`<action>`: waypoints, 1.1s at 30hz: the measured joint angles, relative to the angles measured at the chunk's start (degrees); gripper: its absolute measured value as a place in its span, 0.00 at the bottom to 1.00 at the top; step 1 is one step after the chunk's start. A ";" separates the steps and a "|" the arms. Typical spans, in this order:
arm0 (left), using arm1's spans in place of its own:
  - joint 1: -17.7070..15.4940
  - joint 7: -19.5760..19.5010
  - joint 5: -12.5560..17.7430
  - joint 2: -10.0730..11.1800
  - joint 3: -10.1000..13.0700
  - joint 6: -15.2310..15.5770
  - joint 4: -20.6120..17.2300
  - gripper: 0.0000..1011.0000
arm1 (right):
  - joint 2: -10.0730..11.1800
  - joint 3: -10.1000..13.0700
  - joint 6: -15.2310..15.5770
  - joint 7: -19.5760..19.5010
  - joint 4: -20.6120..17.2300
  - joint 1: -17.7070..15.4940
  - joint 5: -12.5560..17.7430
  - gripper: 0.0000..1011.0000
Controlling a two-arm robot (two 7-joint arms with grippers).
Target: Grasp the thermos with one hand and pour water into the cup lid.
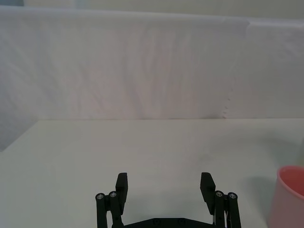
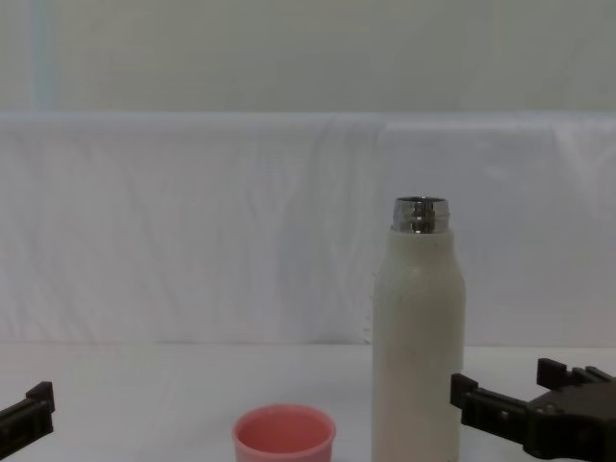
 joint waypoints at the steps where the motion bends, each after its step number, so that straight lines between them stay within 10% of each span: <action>1: 0.00 0.00 0.00 0.00 0.00 0.00 0.00 0.99 | 0.01 -0.10 0.08 0.00 0.22 0.27 0.01 0.99; 33: 0.00 0.00 0.00 0.00 0.00 0.00 0.00 0.99 | 0.06 -3.04 1.74 0.61 5.37 7.92 0.07 0.99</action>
